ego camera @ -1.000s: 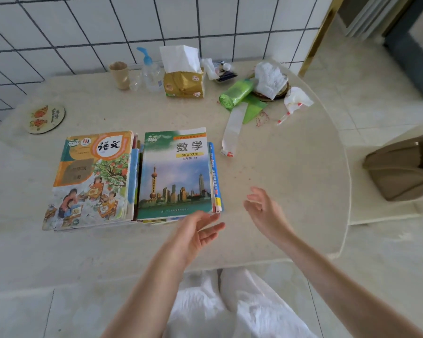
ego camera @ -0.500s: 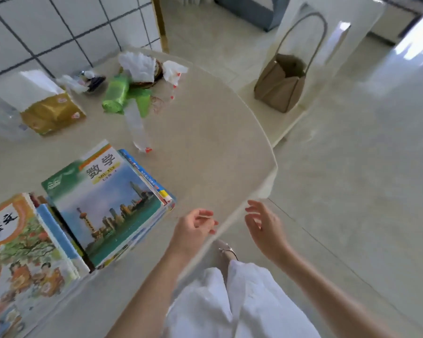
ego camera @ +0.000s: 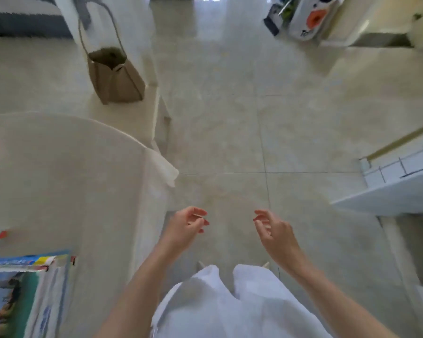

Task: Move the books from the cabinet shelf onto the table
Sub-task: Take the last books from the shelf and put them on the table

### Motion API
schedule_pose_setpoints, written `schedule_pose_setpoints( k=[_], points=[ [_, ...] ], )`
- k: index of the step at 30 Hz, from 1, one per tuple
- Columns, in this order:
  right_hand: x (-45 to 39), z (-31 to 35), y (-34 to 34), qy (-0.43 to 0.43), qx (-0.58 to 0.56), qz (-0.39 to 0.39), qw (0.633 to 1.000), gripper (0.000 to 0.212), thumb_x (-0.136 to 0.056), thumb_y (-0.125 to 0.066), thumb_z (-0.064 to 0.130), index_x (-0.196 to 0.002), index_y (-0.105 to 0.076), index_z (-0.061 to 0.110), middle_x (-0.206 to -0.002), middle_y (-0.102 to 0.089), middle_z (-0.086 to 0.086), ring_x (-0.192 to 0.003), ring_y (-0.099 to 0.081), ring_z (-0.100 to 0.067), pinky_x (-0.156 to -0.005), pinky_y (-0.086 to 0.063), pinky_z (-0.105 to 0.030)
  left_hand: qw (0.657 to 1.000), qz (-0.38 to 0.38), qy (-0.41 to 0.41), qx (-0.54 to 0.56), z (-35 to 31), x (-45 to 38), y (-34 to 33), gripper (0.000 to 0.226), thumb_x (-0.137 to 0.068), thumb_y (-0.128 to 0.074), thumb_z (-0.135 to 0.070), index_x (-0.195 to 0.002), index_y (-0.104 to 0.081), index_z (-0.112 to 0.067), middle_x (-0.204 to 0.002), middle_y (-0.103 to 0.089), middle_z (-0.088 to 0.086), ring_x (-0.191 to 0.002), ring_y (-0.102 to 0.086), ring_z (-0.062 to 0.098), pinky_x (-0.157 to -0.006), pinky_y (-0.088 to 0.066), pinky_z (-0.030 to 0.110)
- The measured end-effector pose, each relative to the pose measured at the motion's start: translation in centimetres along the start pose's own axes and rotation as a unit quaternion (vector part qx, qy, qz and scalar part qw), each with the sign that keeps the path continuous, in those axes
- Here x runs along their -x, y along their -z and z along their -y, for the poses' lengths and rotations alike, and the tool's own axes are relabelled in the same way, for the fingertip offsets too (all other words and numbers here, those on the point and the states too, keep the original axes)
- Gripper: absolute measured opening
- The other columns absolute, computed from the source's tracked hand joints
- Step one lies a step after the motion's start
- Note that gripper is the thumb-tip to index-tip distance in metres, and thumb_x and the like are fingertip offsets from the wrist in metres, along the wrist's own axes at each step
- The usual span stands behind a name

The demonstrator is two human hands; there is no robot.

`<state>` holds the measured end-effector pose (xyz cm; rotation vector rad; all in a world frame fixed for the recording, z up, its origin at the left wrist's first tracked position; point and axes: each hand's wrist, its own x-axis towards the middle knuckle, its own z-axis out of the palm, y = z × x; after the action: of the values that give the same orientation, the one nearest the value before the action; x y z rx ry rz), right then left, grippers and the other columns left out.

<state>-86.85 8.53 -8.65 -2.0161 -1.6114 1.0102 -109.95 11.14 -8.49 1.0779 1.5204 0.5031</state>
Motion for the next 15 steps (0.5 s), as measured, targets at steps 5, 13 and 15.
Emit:
schedule_pose_setpoints(
  k=[5, 13, 15],
  points=[
    [2.5, -7.3, 6.1, -0.116, -0.062, -0.1, 0.986, 0.023, -0.094, -0.054, 0.013, -0.116, -0.062, 0.012, -0.101, -0.071, -0.003, -0.094, -0.066, -0.018, -0.088, -0.051, -0.033, 0.992, 0.087, -0.051, -0.079, -5.2, -3.6, -8.3, 0.032, -0.088, -0.053, 0.004, -0.084, -0.065, -0.026, -0.071, -0.072, -0.008, -0.063, -0.068, 0.017, -0.077, -0.058, 0.042],
    [5.8, -21.0, 17.9, -0.238, -0.134, -0.202, 0.94, 0.024, -0.094, -0.055, 0.016, -0.117, -0.06, 0.011, -0.103, -0.071, -0.01, -0.101, -0.064, -0.021, -0.091, -0.05, -0.033, 0.964, 0.218, -0.072, -0.131, -12.5, -5.4, -29.5, 0.028, -0.09, -0.05, 0.001, -0.099, -0.063, -0.022, -0.081, -0.073, 0.0, -0.067, -0.068, 0.018, -0.073, -0.055, 0.039],
    [6.0, -23.3, 20.8, -0.253, -0.141, -0.207, 0.934, 0.025, -0.094, -0.054, 0.016, -0.118, -0.059, 0.01, -0.106, -0.07, -0.01, -0.103, -0.064, -0.021, -0.092, -0.049, -0.032, 0.957, 0.242, -0.078, -0.138, -14.3, -5.6, -34.0, 0.027, -0.091, -0.05, 0.0, -0.103, -0.062, -0.021, -0.083, -0.073, 0.0, -0.068, -0.067, 0.018, -0.072, -0.051, 0.033]
  ],
)
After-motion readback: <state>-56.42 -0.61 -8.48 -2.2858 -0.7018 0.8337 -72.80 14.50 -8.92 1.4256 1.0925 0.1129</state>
